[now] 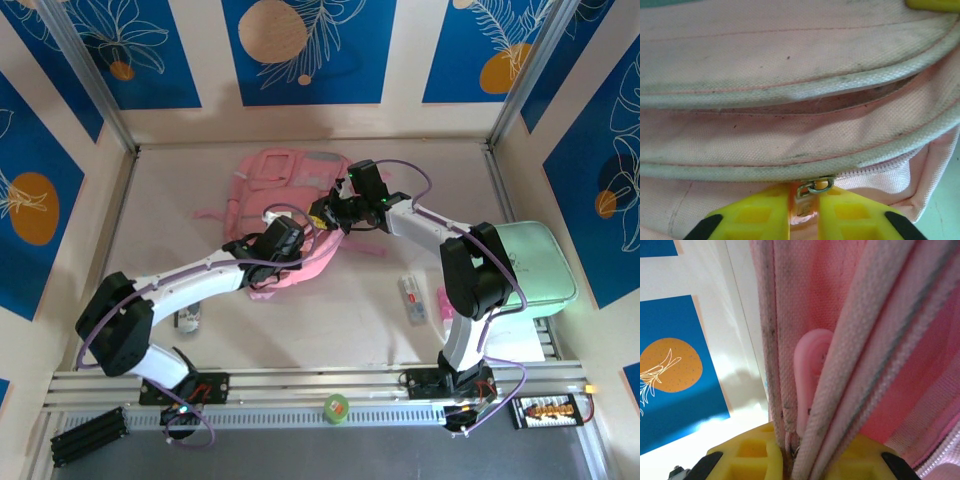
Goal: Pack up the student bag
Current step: Unzip the student bag at the top-center of the table.
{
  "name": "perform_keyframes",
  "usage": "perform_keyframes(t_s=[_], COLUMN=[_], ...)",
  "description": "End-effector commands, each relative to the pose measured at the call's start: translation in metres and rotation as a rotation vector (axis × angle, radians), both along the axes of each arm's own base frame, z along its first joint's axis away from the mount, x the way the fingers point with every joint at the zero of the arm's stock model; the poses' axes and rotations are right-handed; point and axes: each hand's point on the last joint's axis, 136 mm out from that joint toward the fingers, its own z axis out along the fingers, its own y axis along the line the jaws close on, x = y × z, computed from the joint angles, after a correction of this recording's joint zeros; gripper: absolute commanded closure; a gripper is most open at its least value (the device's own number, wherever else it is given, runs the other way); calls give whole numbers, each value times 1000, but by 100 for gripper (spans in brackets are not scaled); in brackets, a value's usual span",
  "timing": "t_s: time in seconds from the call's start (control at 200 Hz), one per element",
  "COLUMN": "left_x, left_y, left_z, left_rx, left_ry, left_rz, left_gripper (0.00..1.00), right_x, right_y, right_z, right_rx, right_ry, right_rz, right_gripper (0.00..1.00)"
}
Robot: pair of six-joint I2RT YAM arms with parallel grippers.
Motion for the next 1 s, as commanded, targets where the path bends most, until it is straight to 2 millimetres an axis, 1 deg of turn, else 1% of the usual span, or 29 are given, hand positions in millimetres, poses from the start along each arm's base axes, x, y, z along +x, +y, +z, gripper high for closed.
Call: perform_keyframes(t_s=[0.0, 0.145, 0.32, 0.41, 0.515, 0.6, 0.63, 0.73, 0.84, 0.895, 0.925, 0.995], left_x=[9, 9, 6, 5, 3, -1, -5, -13, -15, -14, -13, -9], left_y=[-7, -1, 1, 6, 18, 33, 35, 50, 70, 72, 69, 52], left_z=[12, 14, 21, 22, 22, 20, 18, 19, 9, 5, 4, 13], left_rx=[-26, -15, -26, -11, 29, 50, 39, 36, 70, 50, 37, -12], left_ry=[-28, -34, -40, -38, -29, -4, 21, 61, 97, 113, 118, 102], left_rz=[-10, 6, 7, 12, 17, 15, -9, -43, -37, -50, -73, -160], left_gripper=[88, 100, 100, 100, 100, 100, 100, 100, 100, 100, 100, 100], right_x=[-3, -1, 2, 4, 7, 10, 11, 16, 21, 24, 26, 26], right_y=[-1, -3, -8, -12, -21, -32, -37, -52, -67, -74, -78, -82], right_z=[33, 30, 28, 26, 23, 20, 18, 12, 5, 4, 2, 5], right_rx=[54, 47, 38, 29, 18, 4, -3, -27, -31, -20, -13, 15], right_ry=[-86, -83, -77, -77, -74, -75, -78, -89, -95, -108, -108, -116], right_rz=[30, 22, 10, -1, -23, -47, -56, -80, -91, -103, -111, -115], right_gripper=[86, 86, 86, 87, 89, 91, 91, 92, 93, 93, 93, 93])
